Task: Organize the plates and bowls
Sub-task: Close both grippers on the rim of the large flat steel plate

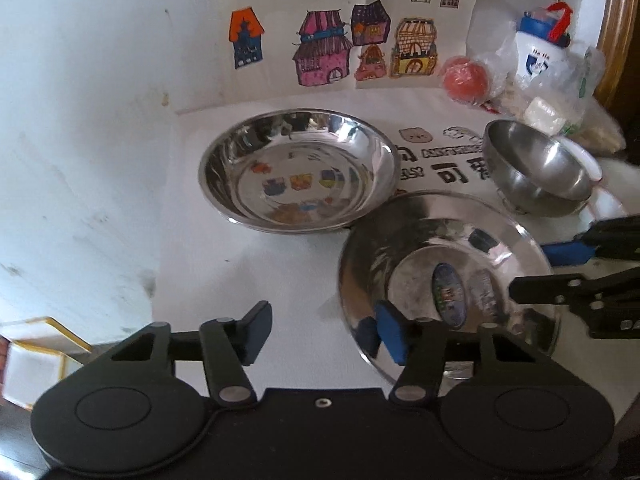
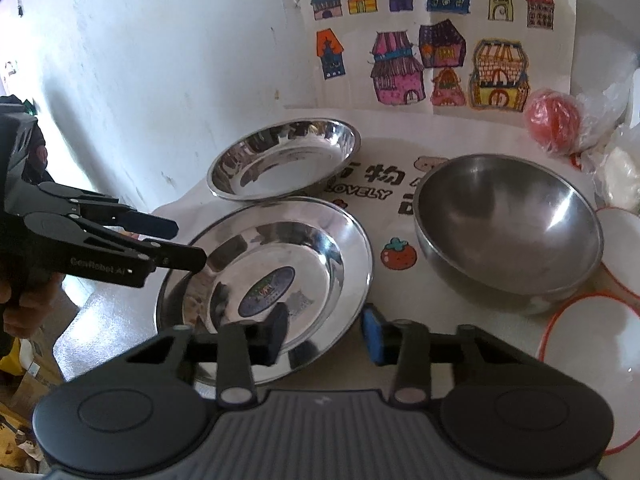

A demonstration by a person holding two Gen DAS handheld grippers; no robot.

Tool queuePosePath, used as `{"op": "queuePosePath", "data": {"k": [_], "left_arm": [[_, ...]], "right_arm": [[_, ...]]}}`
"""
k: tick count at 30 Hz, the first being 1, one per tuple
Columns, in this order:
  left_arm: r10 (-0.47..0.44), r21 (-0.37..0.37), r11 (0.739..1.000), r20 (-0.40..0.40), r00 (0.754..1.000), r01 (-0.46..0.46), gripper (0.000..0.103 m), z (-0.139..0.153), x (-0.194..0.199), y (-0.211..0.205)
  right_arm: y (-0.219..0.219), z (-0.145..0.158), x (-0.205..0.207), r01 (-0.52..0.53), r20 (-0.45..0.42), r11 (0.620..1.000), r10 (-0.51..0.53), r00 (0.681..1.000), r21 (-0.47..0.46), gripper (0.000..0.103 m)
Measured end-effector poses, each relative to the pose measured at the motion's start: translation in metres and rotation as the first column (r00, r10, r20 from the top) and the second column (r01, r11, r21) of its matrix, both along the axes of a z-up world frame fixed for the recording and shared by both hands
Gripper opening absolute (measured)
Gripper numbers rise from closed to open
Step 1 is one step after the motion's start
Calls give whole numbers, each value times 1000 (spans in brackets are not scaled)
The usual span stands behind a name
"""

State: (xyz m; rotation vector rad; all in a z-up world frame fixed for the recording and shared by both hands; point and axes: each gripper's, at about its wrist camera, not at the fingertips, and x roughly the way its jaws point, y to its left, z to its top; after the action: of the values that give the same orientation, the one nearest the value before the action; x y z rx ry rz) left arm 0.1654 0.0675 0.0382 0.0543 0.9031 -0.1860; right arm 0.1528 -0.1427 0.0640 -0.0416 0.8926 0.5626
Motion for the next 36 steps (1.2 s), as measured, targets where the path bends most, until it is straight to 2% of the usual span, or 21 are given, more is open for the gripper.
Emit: {"op": "queuePosePath", "data": {"k": [2, 7, 9, 10, 12, 19, 24, 36], "left_arm": [[-10, -21, 1000, -12, 1000, 10, 52, 0, 2, 1], [-48, -27, 999, -27, 998, 47, 41, -2, 3, -4], [-63, -44, 997, -32, 997, 62, 29, -1, 3, -5], [-70, -49, 996, -35, 997, 68, 26, -1, 3, -6], [-72, -37, 997, -32, 997, 71, 26, 0, 3, -8], [-46, -83, 996, -41, 998, 43, 23, 1, 2, -1], [-37, -83, 996, -47, 998, 33, 23, 3, 2, 1], [-31, -89, 996, -16, 999, 30, 23, 27, 7, 4]], "right_arm": [[1, -2, 1, -2, -4, 1000, 2, 1000, -13, 33], [1, -4, 1, -10, -6, 1000, 10, 1000, -14, 32], [1, -4, 1, -12, -4, 1000, 12, 1000, -18, 32], [1, -4, 1, -12, -1, 1000, 12, 1000, -19, 31], [2, -4, 0, -12, 1, 1000, 12, 1000, -22, 31], [-2, -4, 0, -6, -24, 1000, 6, 1000, 5, 29], [-1, -1, 0, -6, -28, 1000, 7, 1000, 11, 29], [0, 22, 6, -7, -12, 1000, 8, 1000, 27, 29]]}}
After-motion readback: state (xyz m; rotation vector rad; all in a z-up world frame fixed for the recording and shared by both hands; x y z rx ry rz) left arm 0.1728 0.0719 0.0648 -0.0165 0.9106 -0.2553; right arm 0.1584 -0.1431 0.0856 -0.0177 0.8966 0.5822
